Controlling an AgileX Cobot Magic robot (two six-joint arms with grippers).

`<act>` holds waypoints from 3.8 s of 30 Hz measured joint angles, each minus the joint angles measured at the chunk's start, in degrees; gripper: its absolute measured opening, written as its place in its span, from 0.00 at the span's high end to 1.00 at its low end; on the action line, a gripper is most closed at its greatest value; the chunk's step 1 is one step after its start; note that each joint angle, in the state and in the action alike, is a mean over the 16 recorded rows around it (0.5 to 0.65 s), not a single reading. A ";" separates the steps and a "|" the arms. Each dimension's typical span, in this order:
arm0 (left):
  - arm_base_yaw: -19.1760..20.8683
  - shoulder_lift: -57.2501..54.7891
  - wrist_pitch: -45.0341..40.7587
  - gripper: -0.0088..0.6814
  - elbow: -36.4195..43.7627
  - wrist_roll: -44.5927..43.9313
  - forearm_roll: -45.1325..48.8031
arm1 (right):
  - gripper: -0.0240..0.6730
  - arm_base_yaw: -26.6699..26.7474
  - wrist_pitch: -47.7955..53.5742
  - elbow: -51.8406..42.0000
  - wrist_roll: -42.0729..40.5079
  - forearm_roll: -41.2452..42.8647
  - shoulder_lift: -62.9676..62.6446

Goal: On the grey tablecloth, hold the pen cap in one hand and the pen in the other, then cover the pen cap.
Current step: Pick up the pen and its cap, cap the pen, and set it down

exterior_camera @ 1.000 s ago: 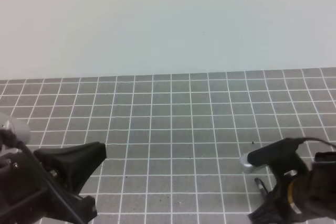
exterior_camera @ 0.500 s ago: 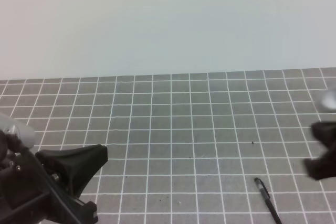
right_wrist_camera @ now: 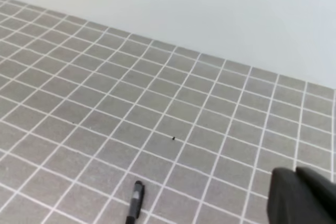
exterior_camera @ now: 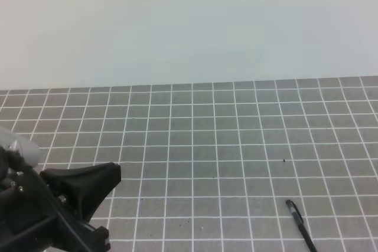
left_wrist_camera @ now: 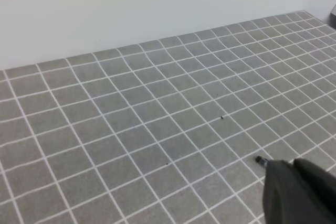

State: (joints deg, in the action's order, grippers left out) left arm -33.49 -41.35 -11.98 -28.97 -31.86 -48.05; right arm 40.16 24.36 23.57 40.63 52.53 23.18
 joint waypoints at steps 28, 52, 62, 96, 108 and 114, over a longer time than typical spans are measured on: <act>0.00 0.07 -0.67 0.99 0.00 0.25 0.26 | 0.95 0.00 2.37 -4.27 0.00 1.85 -6.31; 11.57 32.10 8.11 0.99 23.57 33.41 36.97 | 0.95 0.00 2.36 -4.27 0.00 1.85 -6.31; 20.17 41.95 -1.96 0.99 29.22 41.21 43.18 | 0.95 0.00 2.37 -4.27 0.00 1.92 -6.31; 21.70 42.22 -6.15 0.99 29.11 41.49 43.54 | 0.95 0.00 2.39 -4.27 0.00 2.41 -6.31; 21.70 42.22 -6.20 0.99 29.11 41.49 43.54 | 0.95 -8.94 1.83 -4.27 0.73 2.84 -6.31; 21.70 42.22 -6.17 0.99 29.11 41.48 43.54 | 0.95 -21.29 -0.47 -4.27 3.36 0.97 -6.31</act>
State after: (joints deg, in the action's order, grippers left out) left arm -11.79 0.86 -18.15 0.14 9.62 -4.51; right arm 18.87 23.88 19.31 43.99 53.50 16.88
